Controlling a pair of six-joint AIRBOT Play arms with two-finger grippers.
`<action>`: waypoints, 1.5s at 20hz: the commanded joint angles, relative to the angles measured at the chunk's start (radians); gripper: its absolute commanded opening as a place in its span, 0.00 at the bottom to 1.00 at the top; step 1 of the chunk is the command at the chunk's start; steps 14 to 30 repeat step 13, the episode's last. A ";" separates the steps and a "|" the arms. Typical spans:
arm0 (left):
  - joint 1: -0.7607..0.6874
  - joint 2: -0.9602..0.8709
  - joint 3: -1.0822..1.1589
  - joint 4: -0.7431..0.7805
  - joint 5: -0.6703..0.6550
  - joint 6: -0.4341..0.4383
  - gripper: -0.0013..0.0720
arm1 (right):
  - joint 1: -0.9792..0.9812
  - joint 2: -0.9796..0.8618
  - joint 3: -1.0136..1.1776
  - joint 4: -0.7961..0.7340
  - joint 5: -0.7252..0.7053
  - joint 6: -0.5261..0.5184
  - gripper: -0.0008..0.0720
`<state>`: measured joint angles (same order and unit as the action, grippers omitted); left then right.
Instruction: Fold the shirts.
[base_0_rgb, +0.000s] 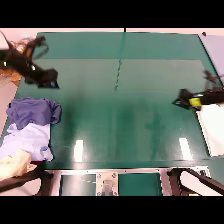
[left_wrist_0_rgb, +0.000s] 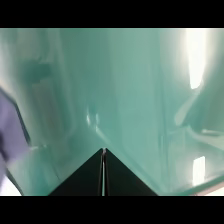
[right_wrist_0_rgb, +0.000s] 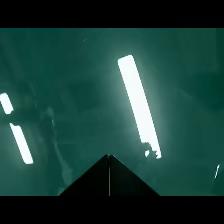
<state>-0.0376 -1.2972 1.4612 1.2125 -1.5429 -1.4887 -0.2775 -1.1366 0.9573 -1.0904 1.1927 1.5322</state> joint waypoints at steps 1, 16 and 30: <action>-0.069 0.233 -0.335 0.045 0.107 -0.095 0.05 | 0.327 0.003 -0.003 -0.122 -0.093 0.039 0.03; -0.074 0.306 -0.490 0.067 0.147 -0.135 0.05 | 0.499 0.003 -0.003 -0.141 -0.137 0.038 0.03; -0.074 0.306 -0.490 0.067 0.147 -0.135 0.05 | 0.499 0.003 -0.003 -0.141 -0.137 0.038 0.03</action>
